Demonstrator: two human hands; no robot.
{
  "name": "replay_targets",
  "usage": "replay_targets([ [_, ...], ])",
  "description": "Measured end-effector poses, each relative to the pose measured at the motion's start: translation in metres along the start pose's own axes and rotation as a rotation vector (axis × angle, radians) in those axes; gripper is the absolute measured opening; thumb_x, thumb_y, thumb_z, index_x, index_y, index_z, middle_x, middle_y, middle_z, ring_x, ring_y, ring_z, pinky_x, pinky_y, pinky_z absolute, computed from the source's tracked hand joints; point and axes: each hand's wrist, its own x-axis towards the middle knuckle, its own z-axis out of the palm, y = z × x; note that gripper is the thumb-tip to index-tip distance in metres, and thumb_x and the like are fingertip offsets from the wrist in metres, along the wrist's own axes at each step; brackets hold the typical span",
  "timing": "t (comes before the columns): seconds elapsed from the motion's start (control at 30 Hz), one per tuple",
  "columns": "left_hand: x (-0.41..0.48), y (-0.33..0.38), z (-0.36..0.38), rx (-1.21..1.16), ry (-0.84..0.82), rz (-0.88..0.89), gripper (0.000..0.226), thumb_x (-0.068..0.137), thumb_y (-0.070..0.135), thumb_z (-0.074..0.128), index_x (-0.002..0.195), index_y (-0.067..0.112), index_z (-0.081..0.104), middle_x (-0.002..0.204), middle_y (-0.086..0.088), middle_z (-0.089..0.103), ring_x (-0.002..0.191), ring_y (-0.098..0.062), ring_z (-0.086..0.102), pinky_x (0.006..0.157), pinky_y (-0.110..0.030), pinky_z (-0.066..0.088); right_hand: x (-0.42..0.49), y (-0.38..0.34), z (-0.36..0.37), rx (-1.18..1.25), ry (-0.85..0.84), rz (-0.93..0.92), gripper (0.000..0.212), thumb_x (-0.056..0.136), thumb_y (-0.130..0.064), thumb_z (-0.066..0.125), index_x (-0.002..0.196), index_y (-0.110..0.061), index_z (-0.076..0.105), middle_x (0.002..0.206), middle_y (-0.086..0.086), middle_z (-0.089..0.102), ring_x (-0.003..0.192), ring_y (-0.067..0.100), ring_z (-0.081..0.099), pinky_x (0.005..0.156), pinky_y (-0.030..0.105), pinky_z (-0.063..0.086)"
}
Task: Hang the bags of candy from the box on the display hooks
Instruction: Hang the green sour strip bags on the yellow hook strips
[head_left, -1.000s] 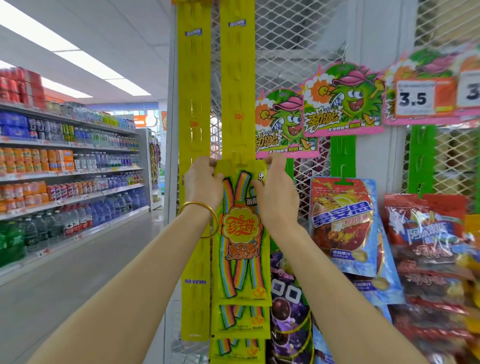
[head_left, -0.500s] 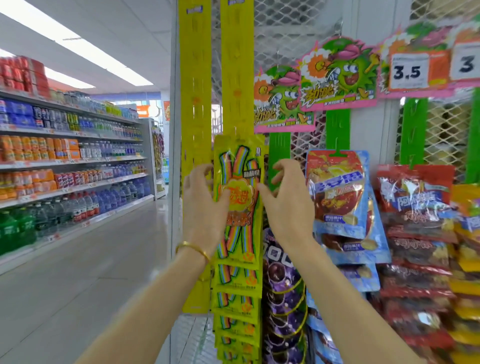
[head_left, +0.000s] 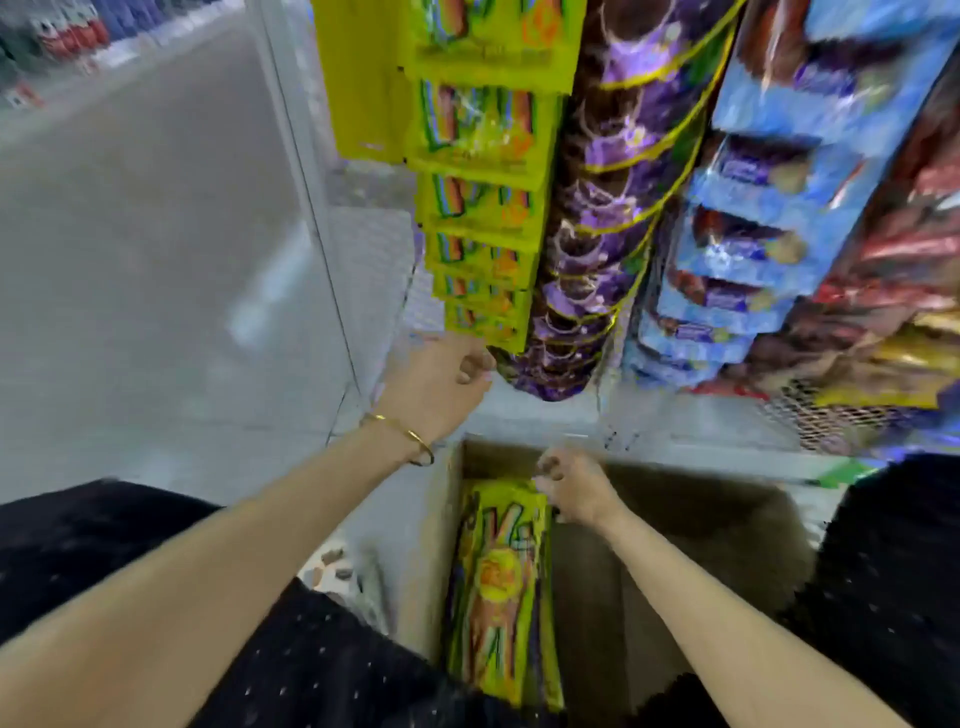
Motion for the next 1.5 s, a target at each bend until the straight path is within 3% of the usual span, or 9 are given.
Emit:
replay_targets([
  [0.1, -0.002, -0.003, 0.0, 0.014, -0.015, 0.022, 0.013, 0.087, -0.004, 0.053, 0.094, 0.005, 0.058, 0.07, 0.007, 0.048, 0.06, -0.003, 0.047, 0.052, -0.008, 0.038, 0.004, 0.031, 0.038, -0.113, -0.101, 0.151, 0.034, 0.091, -0.018, 0.055, 0.119, 0.003, 0.05, 0.119, 0.022, 0.052, 0.112, 0.035, 0.049, 0.094, 0.037, 0.037],
  [0.23, -0.005, -0.019, -0.003, -0.005, -0.021, -0.055, 0.011, 0.088, 0.004, 0.054, 0.092, 0.014, 0.057, 0.079, 0.001, 0.058, 0.061, -0.008, 0.055, 0.044, -0.007, 0.036, 0.007, 0.04, 0.068, 0.103, -0.032, 0.381, 0.049, 0.087, -0.018, 0.062, 0.129, -0.002, 0.042, 0.128, 0.017, 0.045, 0.118, 0.032, 0.046, 0.098, 0.036, 0.038],
  [0.63, 0.001, -0.027, -0.001, -0.037, -0.058, -0.153, 0.01, 0.089, 0.01, 0.054, 0.094, 0.016, 0.059, 0.091, -0.005, 0.065, 0.074, -0.014, 0.067, 0.062, -0.028, 0.052, 0.025, 0.028, 0.094, 0.464, -0.004, 0.514, 0.032, 0.087, -0.024, 0.064, 0.111, -0.002, 0.06, 0.1, 0.011, 0.062, 0.09, 0.027, 0.06, 0.086, 0.041, 0.051],
  [0.87, 0.002, -0.02, 0.002, -0.033, -0.05, -0.141, 0.011, 0.09, 0.01, 0.053, 0.098, 0.012, 0.06, 0.093, -0.006, 0.064, 0.075, -0.016, 0.067, 0.063, -0.029, 0.052, 0.017, 0.015, 0.112, 0.226, -0.125, 0.441, 0.028, 0.097, -0.025, 0.048, 0.073, -0.011, 0.051, 0.08, 0.008, 0.055, 0.087, 0.026, 0.053, 0.07, 0.029, 0.037],
  [0.97, 0.007, -0.022, 0.003, -0.01, -0.034, -0.132, 0.012, 0.089, 0.01, 0.055, 0.099, 0.012, 0.06, 0.096, -0.003, 0.062, 0.081, -0.016, 0.063, 0.064, -0.021, 0.048, 0.009, 0.011, 0.085, 0.723, -0.14, 0.467, 0.056, 0.086, -0.04, 0.063, 0.126, -0.004, 0.05, 0.13, 0.012, 0.054, 0.122, 0.029, 0.048, 0.1, 0.039, 0.039],
  [1.07, 0.012, -0.028, 0.007, 0.124, -0.06, -0.148, 0.034, 0.087, 0.019, 0.061, 0.119, 0.008, 0.055, 0.12, -0.007, 0.054, 0.11, -0.023, 0.053, 0.091, -0.029, 0.045, -0.001, 0.009, 0.032, 0.948, -0.175, 0.32, 0.036, 0.09, -0.03, 0.058, 0.118, -0.008, 0.059, 0.119, 0.012, 0.065, 0.109, 0.029, 0.06, 0.1, 0.051, 0.04],
  [1.17, 0.012, -0.017, 0.008, 0.049, -0.079, -0.241, 0.06, 0.084, 0.029, 0.066, 0.134, 0.007, 0.041, 0.135, -0.011, 0.044, 0.12, -0.026, 0.049, 0.098, -0.035, 0.042, -0.009, -0.009, -0.022, 0.938, -0.155, 0.125, 0.018, 0.093, -0.02, 0.052, 0.105, -0.012, 0.065, 0.105, 0.008, 0.071, 0.099, 0.024, 0.066, 0.094, 0.041, 0.048],
  [1.33, 0.008, 0.042, -0.023, -0.053, 0.099, -0.04, 0.021, 0.086, 0.02, 0.064, 0.098, 0.002, 0.062, 0.067, -0.003, 0.05, 0.061, -0.014, 0.046, 0.056, -0.023, 0.036, -0.031, -0.072, -0.092, 0.83, 0.058, -0.27, 0.011, 0.093, -0.014, 0.053, 0.097, -0.017, 0.063, 0.098, 0.005, 0.07, 0.089, 0.014, 0.065, 0.073, 0.027, 0.051],
  [1.5, -0.001, 0.132, -0.091, -0.204, 0.251, 0.104, 0.006, 0.084, 0.019, 0.066, 0.083, 0.02, 0.06, 0.07, -0.022, 0.056, 0.069, -0.023, 0.05, 0.066, -0.041, 0.047, -0.076, -0.16, -0.167, 0.659, 0.525, -0.731, 0.047, 0.079, -0.011, 0.069, 0.095, -0.043, 0.038, 0.098, 0.005, 0.058, 0.08, 0.019, 0.063, 0.071, 0.033, 0.053],
])
